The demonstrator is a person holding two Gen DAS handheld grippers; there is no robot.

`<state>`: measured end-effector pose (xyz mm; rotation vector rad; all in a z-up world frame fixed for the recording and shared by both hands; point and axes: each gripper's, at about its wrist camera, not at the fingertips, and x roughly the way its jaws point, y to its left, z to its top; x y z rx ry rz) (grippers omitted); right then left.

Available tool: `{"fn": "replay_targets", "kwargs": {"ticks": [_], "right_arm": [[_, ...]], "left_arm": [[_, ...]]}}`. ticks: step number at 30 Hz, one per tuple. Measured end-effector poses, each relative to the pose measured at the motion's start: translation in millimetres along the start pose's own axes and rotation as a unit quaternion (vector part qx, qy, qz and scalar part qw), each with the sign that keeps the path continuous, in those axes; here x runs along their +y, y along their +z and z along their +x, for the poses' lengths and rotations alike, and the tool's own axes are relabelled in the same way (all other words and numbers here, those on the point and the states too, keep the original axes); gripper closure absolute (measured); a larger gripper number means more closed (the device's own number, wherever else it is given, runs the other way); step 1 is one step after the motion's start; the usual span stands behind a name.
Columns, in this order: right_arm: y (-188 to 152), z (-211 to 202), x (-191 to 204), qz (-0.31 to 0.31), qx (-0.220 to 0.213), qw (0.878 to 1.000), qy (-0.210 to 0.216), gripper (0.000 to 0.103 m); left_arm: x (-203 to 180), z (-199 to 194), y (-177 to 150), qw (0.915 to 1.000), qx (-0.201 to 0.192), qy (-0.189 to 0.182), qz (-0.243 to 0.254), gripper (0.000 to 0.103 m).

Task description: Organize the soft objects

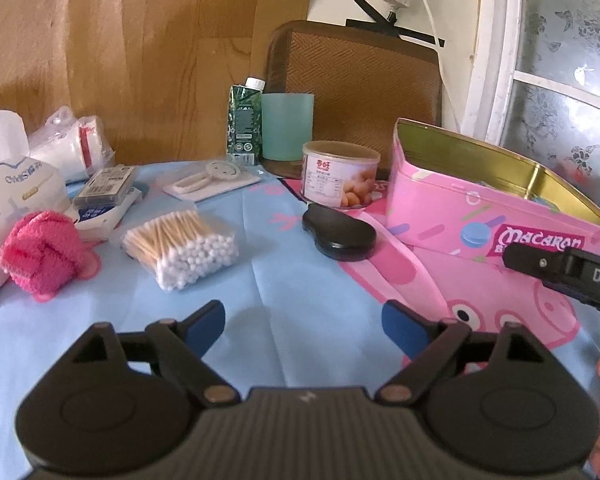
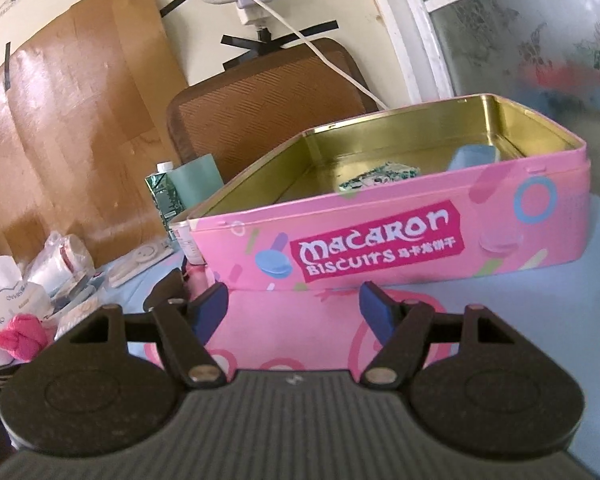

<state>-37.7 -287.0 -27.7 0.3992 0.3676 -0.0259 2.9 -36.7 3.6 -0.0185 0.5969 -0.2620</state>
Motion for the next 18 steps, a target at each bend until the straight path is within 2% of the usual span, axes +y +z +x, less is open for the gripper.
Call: {"fn": "replay_targets", "kwargs": {"ticks": [6,18], "right_arm": [[-0.8,-0.3,4.4,-0.013,-0.002,1.000,-0.002,0.028],[-1.5,-0.7,7.5,-0.019,-0.008,1.000,-0.003,0.028]], "left_arm": [[3.4,1.8,1.3,0.9999,0.004,-0.009,-0.005,0.014],[-2.6,-1.1,0.4,0.9999,-0.008,-0.004,0.015,0.012]]}}
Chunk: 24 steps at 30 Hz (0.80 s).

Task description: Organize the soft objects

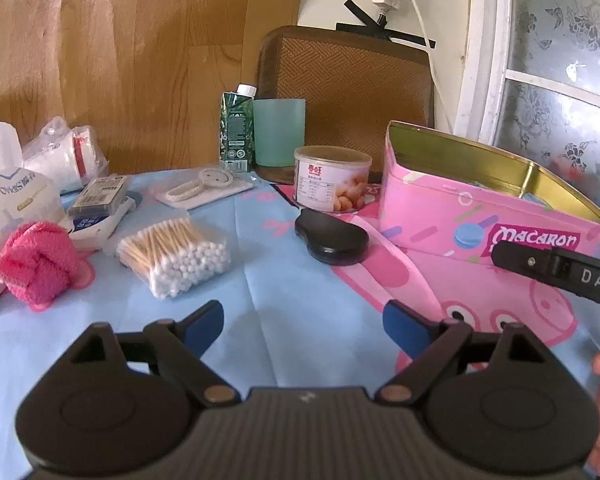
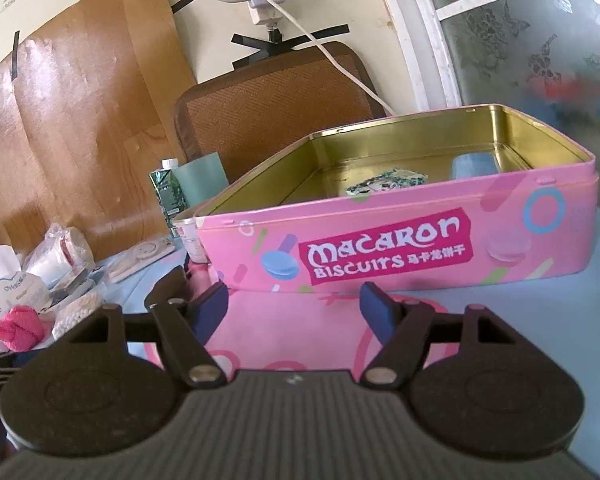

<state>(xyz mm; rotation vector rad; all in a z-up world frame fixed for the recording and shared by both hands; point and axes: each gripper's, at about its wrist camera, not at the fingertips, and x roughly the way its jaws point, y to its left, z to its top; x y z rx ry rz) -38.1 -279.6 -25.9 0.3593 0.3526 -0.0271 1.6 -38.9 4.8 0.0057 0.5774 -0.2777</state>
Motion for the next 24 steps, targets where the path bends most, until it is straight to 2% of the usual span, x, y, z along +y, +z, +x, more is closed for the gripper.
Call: {"fn": "replay_targets", "kwargs": {"ticks": [17,21,24], "right_arm": [[-1,-1,1,-0.002,0.002,1.000,0.008,0.028],[-1,0,4,-0.013,0.008,1.000,0.015,0.028],[-2,2,10,-0.034,0.019,0.999,0.031,0.028]], "left_arm": [[1,0,0,0.9999,0.005,0.014,-0.004,0.012],[11,0,2,0.9994,0.011,0.014,-0.030,0.012],[23,-3,4,0.9983,0.003,0.048,-0.032,0.012]]}}
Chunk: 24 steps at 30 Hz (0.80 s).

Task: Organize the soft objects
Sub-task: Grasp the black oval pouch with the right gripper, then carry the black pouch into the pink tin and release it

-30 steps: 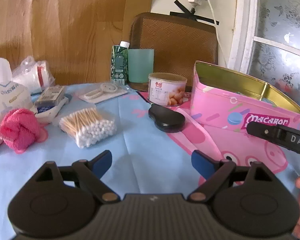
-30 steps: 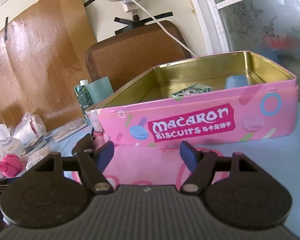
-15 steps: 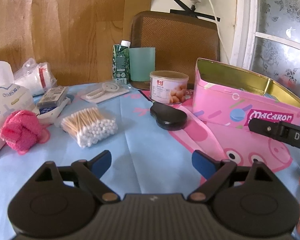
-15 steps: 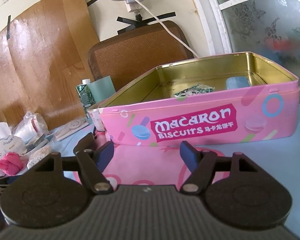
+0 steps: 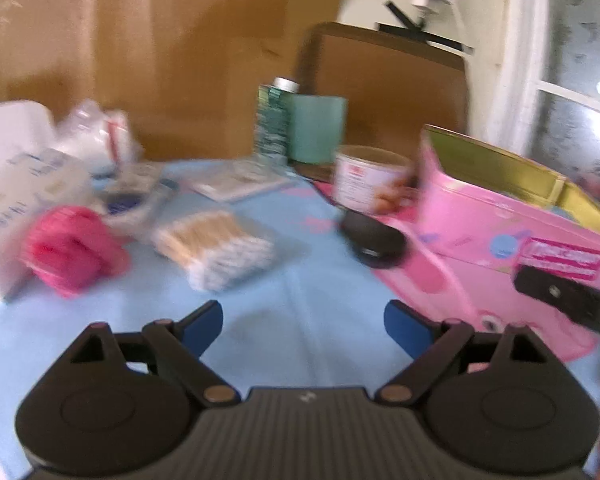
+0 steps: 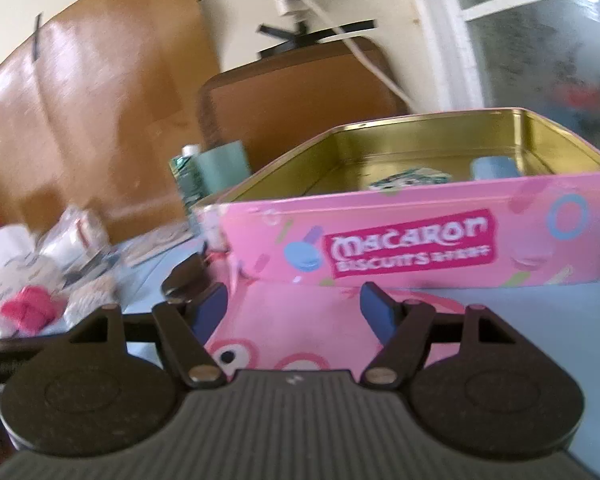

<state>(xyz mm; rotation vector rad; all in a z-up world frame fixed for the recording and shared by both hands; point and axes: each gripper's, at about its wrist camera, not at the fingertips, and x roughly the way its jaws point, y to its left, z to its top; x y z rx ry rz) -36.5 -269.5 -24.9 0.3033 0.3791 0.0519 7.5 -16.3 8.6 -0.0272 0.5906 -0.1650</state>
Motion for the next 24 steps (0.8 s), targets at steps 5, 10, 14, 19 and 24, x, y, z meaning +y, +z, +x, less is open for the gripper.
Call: {"fn": "replay_targets", "kwargs": {"ticks": [5,10,14,19,24], "right_arm": [[5,19,15,-0.036,0.048,0.996,0.066,0.042],[15,60,53,-0.105,0.081,0.987,0.092,0.043],[18,94,72,-0.137,0.114,0.980,0.094,0.044],[18,93,73,-0.149,0.106,0.979,0.095,0.053],[4,54,61,-0.129,0.112,0.978,0.119,0.053]], "left_arm": [[32,-4,3,0.9988,-0.011,0.043,-0.018,0.012],[59,3,-2,0.9962,0.012,0.024,-0.083,0.015],[54,5,-3,0.9972,0.012,0.023,-0.070,0.015],[49,5,-3,0.9980,0.013,0.018,-0.058,0.015],[51,6,-2,0.9977,0.020,0.007,-0.064,0.012]]}}
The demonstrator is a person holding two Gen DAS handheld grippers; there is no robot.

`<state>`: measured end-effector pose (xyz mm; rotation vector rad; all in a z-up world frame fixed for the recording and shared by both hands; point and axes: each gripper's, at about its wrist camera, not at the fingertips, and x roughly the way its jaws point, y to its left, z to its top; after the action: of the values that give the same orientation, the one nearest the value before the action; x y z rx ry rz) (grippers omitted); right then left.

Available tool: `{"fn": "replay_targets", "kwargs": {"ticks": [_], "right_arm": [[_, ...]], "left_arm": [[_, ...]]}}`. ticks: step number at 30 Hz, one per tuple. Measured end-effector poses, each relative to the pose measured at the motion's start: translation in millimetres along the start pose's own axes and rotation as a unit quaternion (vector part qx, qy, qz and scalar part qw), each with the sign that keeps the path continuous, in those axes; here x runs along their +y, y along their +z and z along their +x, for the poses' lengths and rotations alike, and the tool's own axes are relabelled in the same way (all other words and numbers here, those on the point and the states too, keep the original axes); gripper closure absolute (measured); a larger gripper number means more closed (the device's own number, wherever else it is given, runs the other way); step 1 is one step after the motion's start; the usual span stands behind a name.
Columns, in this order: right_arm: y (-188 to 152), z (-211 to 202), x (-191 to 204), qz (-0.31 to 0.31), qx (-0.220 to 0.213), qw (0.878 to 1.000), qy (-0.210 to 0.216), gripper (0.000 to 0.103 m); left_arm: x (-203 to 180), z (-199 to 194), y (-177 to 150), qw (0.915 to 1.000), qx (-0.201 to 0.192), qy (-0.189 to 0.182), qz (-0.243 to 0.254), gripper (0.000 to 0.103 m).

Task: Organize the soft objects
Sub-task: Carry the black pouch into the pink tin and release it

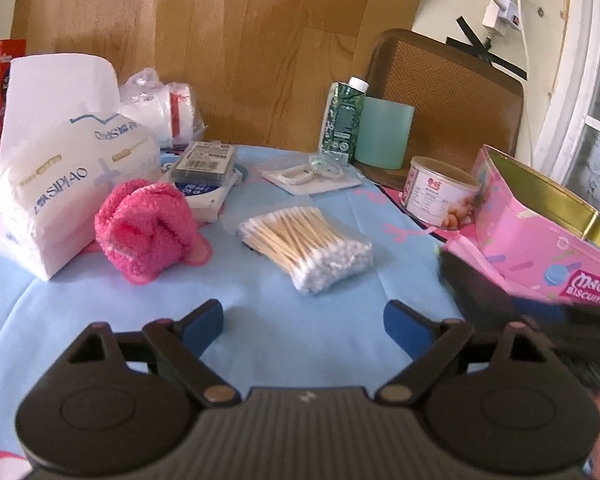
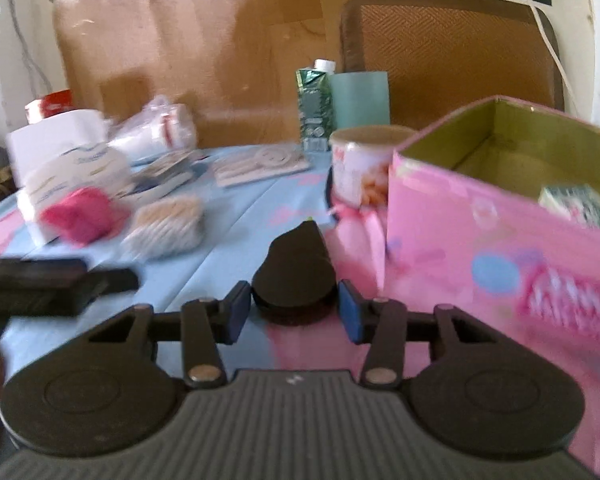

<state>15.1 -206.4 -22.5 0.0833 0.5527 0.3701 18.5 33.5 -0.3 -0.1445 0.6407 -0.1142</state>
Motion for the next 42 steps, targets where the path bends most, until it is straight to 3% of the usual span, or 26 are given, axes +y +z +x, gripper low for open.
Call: {"fn": "replay_targets", "kwargs": {"ticks": [3,5,8,10,12,13,14,18,24,28,30,31,33,37,39,42], "right_arm": [[-19,-29,0,0.035,0.000,0.999,0.034,0.053],[-31,-44,-2,0.062,-0.006,0.997,0.050,0.053],[-40,-50,-9,0.108,-0.016,0.991,0.076,0.053],[-41,-48,-14,0.134,-0.019,0.987,0.089,0.053],[-42,-47,-12,0.136,-0.026,0.986,0.095,0.053],[-43,-49,-11,0.135,-0.028,0.985,0.100,0.053],[-44,-50,-11,0.133,-0.030,0.985,0.103,0.053],[-41,-66,-16,0.113,-0.074,0.987,0.086,0.053],[-28,-89,-36,0.095,-0.163,0.982,0.023,0.053],[-16,-89,-57,0.094,-0.196,0.976,-0.031,0.053],[-11,-85,-68,0.093,-0.206,0.972,-0.064,0.053],[-8,-80,-74,0.090,-0.209,0.970,-0.086,0.053],[0,-64,-82,0.084,-0.210,0.966,-0.128,0.052],[3,-48,-102,0.080,-0.209,0.960,-0.166,0.050],[-2,-54,-106,0.086,-0.223,0.959,-0.149,0.042],[-6,-61,-107,0.093,-0.238,0.957,-0.139,0.041]], "left_arm": [[-5,-4,1,0.9997,0.013,-0.021,-0.008,0.012],[-10,-8,4,0.9953,0.036,-0.083,-0.033,0.024],[-29,-5,5,0.9806,0.087,-0.171,-0.039,0.042],[-43,0,1,0.9747,0.108,-0.193,-0.033,0.045],[-52,2,1,0.9741,0.114,-0.194,-0.027,0.054],[-54,4,2,0.9705,0.122,-0.205,-0.032,0.065],[-58,6,3,0.9663,0.131,-0.218,-0.041,0.070],[-78,-2,14,0.9659,0.099,-0.238,-0.023,0.070],[-147,-10,41,0.9676,0.036,-0.241,0.066,0.069],[-185,7,57,0.9650,0.024,-0.245,0.090,0.069],[-198,18,62,0.9675,0.016,-0.235,0.093,0.063],[-205,21,63,0.9711,0.008,-0.218,0.096,0.053],[-215,29,64,0.9772,-0.013,-0.184,0.104,0.050],[-206,26,58,0.9798,-0.026,-0.166,0.109,0.049],[-194,15,55,0.9794,-0.046,-0.159,0.116,0.047],[-167,0,49,0.9800,-0.065,-0.147,0.117,0.044]]}}
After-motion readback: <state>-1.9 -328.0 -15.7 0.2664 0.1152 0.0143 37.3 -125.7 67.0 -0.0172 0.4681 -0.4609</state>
